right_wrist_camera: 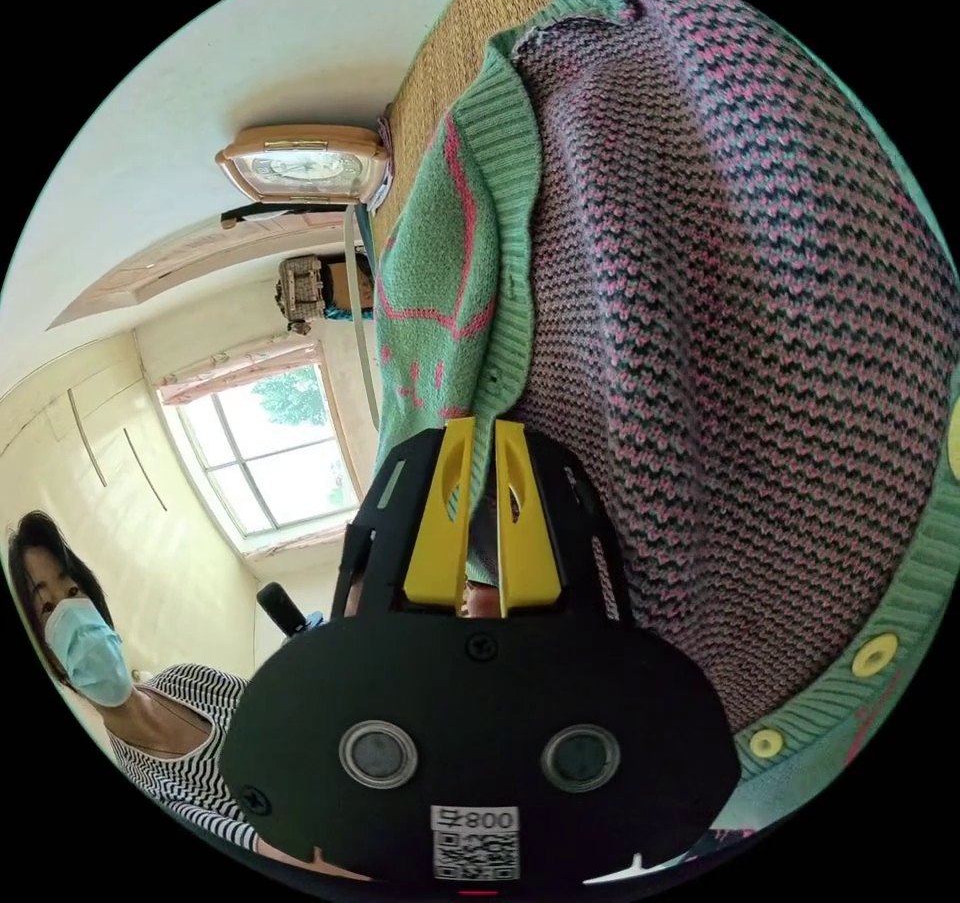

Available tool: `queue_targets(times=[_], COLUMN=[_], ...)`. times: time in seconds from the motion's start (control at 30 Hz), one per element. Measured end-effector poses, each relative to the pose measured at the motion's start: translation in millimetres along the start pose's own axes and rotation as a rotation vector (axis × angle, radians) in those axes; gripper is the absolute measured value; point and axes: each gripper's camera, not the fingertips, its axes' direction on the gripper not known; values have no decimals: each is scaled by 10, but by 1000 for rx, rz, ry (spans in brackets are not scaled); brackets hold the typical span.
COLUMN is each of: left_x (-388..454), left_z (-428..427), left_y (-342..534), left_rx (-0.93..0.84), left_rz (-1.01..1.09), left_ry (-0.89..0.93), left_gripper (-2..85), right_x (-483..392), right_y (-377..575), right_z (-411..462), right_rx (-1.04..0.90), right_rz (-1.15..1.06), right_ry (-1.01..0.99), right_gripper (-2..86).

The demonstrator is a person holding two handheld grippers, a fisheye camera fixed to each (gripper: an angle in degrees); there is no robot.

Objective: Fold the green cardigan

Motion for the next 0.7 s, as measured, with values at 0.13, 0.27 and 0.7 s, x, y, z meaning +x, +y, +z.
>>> queue_targets(times=[0.13,0.27,0.7], left_x=[-7,-28,-205], left_z=[14,43,772], left_y=[-55,-123,-336], left_rx=[-13,-17,-215], left_rz=[15,18,32], left_ry=[-7,-3,47], left_gripper=[2,3,4], right_x=[74,-6,-824], right_y=[45,-30,167], right_z=[43,176,-458], right_rx=[19,-1,40], right_rz=[31,15,-255], right_ry=[-37,-20,416], right_gripper=[67,44,3])
